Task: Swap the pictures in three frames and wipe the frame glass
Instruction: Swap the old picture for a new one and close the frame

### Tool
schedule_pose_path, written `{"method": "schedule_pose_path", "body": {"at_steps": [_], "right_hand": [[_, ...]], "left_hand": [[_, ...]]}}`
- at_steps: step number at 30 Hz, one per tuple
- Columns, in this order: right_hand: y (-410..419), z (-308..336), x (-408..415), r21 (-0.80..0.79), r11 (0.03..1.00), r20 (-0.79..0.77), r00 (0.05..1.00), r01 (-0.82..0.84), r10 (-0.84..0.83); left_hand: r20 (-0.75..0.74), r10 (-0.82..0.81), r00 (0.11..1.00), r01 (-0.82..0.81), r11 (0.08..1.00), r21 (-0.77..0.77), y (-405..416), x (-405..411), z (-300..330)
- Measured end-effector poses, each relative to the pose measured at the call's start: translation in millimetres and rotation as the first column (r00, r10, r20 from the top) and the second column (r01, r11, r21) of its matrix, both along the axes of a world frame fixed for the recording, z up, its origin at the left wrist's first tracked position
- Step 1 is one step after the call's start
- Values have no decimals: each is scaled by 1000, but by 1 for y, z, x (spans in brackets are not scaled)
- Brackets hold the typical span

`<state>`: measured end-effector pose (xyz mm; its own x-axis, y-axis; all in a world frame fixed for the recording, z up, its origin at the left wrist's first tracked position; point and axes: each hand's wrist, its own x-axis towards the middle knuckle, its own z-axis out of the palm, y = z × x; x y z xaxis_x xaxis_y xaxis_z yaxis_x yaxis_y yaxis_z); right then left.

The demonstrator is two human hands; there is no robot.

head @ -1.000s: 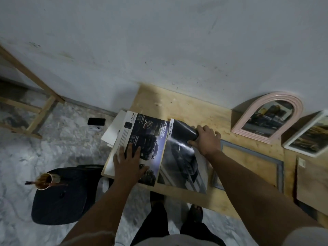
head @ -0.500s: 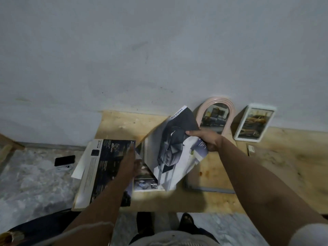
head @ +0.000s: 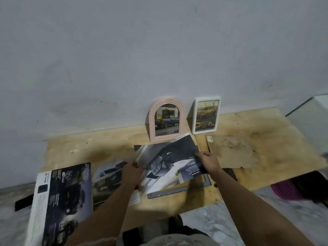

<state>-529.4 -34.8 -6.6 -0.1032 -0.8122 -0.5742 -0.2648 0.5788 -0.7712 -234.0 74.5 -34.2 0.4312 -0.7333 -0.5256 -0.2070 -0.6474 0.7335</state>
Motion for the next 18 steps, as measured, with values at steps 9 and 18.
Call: {"method": "schedule_pose_path", "body": {"at_steps": [9,18], "right_hand": [[5,-46,-56,39,991,-335,933,-125,131],[1,-61,-69,91,906,-543,743,-412,392]], "left_hand": [[82,-96,992,91,993,70,5,-52,-33],[347,-324,880,261,941,216,12,-65,-62]]}}
